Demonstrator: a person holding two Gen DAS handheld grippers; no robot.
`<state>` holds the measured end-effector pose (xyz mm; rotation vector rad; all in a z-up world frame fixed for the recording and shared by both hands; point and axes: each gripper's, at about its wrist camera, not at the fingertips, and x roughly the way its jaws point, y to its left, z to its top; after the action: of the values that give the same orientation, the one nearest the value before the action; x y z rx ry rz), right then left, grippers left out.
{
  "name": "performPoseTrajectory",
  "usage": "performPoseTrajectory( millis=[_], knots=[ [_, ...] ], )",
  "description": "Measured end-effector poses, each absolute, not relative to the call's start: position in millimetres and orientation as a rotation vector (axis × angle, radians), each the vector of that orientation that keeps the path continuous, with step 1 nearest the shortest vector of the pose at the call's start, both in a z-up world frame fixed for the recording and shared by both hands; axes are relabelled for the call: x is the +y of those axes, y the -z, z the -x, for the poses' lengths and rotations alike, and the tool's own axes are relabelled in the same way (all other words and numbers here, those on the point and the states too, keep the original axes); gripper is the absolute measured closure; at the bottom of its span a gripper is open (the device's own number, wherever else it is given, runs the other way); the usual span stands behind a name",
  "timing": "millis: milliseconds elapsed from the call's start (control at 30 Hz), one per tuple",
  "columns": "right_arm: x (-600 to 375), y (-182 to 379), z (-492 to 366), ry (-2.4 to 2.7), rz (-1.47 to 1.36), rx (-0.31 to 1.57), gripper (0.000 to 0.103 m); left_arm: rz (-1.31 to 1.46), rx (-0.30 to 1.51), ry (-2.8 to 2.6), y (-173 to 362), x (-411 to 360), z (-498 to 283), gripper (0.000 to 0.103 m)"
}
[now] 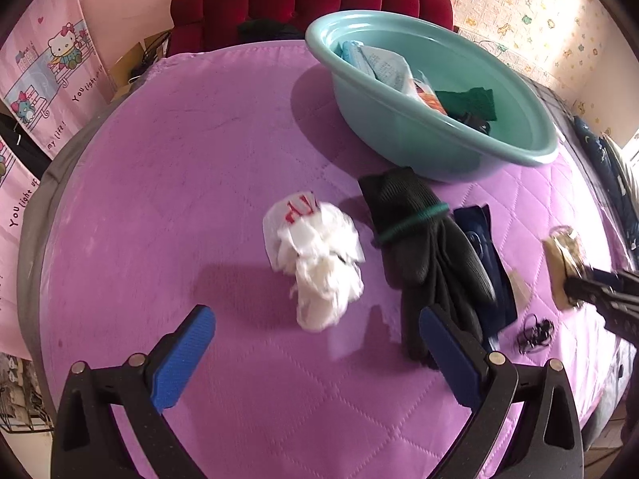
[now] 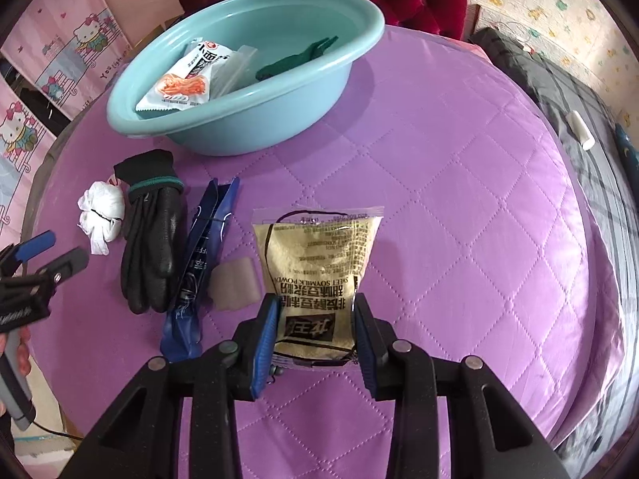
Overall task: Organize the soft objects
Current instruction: 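Grasp the tan sealed packet with the right gripper while the left grasps the white plastic bag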
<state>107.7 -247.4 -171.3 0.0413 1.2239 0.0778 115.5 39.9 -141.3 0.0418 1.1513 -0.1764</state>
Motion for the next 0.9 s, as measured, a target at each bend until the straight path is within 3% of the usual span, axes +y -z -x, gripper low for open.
performPoseTrajectory(
  millis=[167,300,400,500,533,667,900],
  knots=[
    [-247,168,-109,-0.053,-0.050,1.223,0.065,-0.025,1.163,0.188,148,44,-136,0.000],
    [-241,166,-109,-0.037,-0.059,1.225,0.065,-0.029,1.177,0.203,153,43,-149,0.011],
    [-240,169,-110,-0.034,-0.061,1.230,0.065,-0.048,1.191,0.215,158,40,-157,0.024],
    [-239,171,-111,-0.034,-0.056,1.229,0.065,-0.060,1.209,0.232,163,36,-166,0.045],
    [-238,171,-111,-0.034,-0.051,1.228,0.065,-0.057,1.211,0.240,164,36,-168,0.065],
    [-237,169,-109,-0.032,-0.051,1.221,0.065,-0.030,1.234,0.271,166,38,-170,0.071],
    [-236,162,-101,-0.038,-0.045,1.210,0.065,-0.049,1.209,0.300,155,40,-156,0.071]
  ],
)
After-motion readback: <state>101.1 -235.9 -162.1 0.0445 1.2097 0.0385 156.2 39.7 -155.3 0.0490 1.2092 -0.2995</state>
